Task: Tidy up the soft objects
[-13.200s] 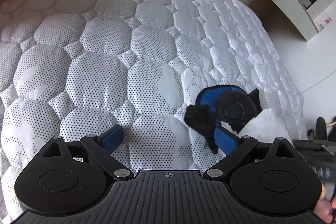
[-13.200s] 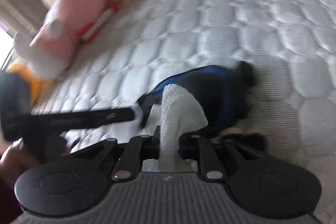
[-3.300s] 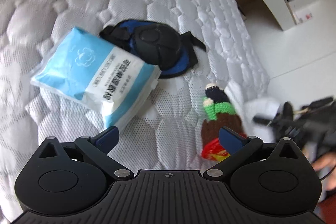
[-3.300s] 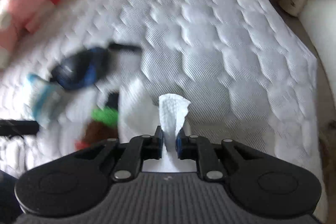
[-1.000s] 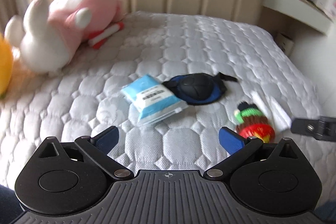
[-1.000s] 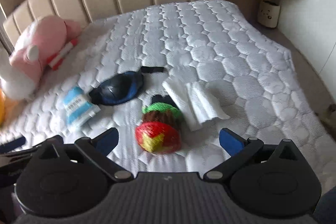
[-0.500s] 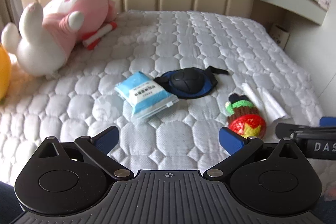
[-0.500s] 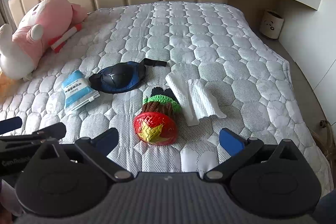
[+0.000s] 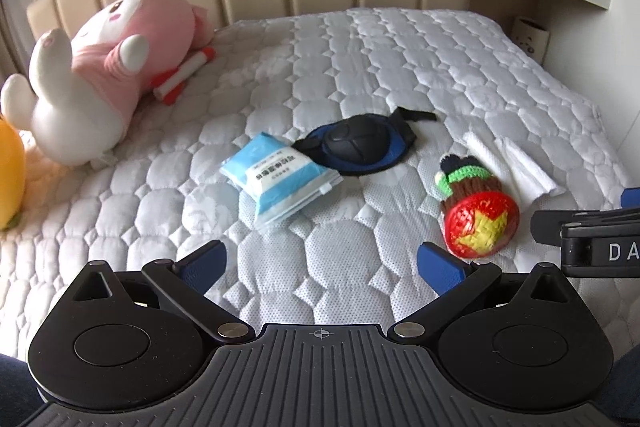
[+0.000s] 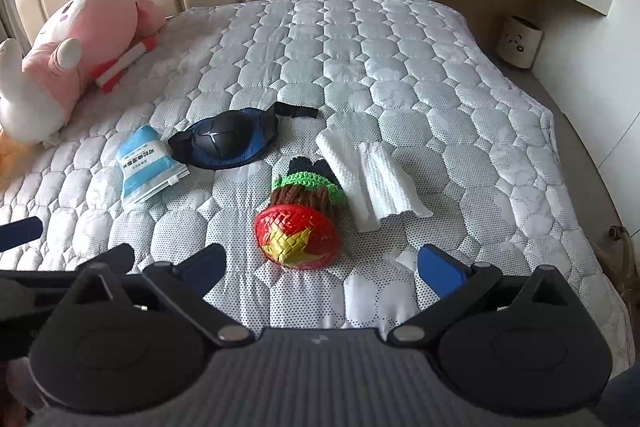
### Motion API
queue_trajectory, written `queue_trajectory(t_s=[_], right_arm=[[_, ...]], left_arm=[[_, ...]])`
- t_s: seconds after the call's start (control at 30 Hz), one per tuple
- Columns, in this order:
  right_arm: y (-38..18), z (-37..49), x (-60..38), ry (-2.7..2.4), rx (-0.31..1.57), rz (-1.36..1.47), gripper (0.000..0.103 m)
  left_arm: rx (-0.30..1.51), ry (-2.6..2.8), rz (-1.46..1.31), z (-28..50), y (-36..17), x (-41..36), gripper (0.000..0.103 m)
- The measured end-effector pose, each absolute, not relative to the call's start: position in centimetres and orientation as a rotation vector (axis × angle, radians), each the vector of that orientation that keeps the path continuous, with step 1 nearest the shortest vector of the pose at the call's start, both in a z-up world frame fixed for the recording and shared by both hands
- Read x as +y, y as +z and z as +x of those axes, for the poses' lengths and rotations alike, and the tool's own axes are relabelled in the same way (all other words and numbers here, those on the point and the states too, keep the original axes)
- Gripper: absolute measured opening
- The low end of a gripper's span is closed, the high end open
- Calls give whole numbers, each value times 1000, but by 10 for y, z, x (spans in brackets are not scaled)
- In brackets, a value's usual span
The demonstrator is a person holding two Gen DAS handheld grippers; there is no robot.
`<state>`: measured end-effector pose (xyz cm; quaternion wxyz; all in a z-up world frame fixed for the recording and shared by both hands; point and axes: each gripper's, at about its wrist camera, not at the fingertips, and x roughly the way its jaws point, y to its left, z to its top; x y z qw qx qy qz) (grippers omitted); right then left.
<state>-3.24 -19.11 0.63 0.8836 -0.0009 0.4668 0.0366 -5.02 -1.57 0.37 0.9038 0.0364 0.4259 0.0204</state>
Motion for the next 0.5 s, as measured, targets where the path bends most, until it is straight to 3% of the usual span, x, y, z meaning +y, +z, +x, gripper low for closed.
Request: queue_trajectory(t_s=[0.5], right_arm=[[-6,-29,-187,74,1002,-42,103]], left_arm=[[886,66,3,-50,8,-7,103]])
